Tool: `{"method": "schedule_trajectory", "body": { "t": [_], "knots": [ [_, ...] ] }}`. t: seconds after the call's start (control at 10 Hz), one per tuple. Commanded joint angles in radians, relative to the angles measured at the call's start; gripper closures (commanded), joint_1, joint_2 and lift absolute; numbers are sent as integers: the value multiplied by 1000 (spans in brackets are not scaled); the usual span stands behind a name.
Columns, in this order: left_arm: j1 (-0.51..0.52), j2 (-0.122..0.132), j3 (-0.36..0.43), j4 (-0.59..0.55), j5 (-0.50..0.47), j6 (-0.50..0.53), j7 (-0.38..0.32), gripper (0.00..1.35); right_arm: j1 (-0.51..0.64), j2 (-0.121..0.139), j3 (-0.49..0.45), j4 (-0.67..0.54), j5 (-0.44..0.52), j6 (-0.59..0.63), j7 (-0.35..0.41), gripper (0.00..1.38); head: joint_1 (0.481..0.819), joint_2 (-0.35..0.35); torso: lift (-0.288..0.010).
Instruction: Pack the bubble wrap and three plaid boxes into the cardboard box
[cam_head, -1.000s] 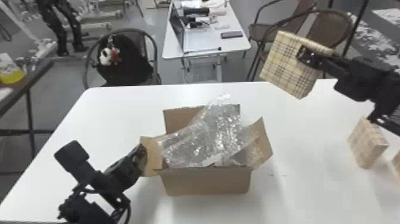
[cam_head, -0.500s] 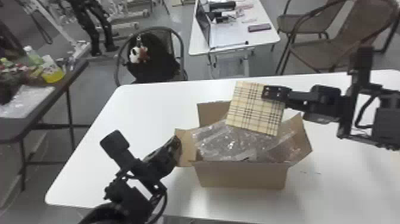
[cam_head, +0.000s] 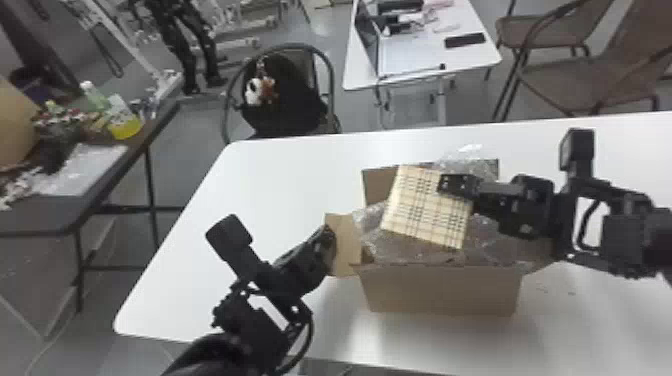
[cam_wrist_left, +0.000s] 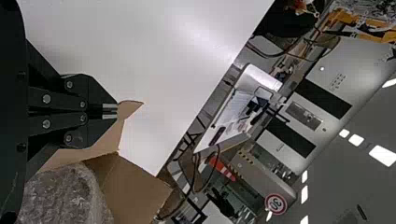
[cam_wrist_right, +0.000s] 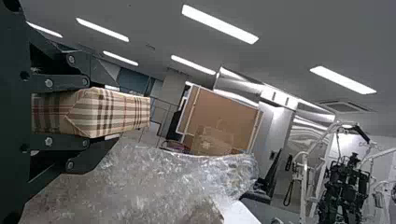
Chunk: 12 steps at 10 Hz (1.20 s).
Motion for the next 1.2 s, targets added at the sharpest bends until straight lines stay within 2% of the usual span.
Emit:
{"method": "schedule_trajectory", "body": {
  "t": [0.0,0.1,0.2,0.3,0.4,0.5,0.6,0.8,0.9,1.1],
  "knots": [
    [-5,-3,-7,3,2,1,2,1222,-53,19,31,105,35,-7,25,832,695,321,-148],
    [-8,-3,-15,8,6,1,2,1220,-59,22,39,138,35,8,54,343,695,318,-148],
    [-6,-3,-16,8,9,1,2,1222,-51,21,39,143,26,35,70,-2,695,316,-148],
    [-3,-3,-13,8,12,-1,2,1220,-35,18,34,99,32,22,71,-2,695,314,-148],
    [0,-3,-12,8,15,-4,2,1222,-21,18,-9,2,103,14,71,222,695,316,-148],
    [1,-3,-10,8,18,-7,2,1222,-18,13,-67,-142,238,9,70,401,695,318,-148],
    [0,-3,-10,8,18,-9,2,1222,-18,1,-102,-291,331,9,70,513,695,317,-148],
    [3,-3,-10,8,23,-16,2,1222,45,-22,-199,-596,544,8,-2,502,686,301,-148],
    [5,-3,-12,8,25,-18,2,1222,111,-33,-250,-705,610,8,-74,502,669,283,-148],
    [6,-3,-10,8,29,-19,2,1222,289,-45,-339,-862,770,-69,-136,507,664,236,-148]
  ]
}}
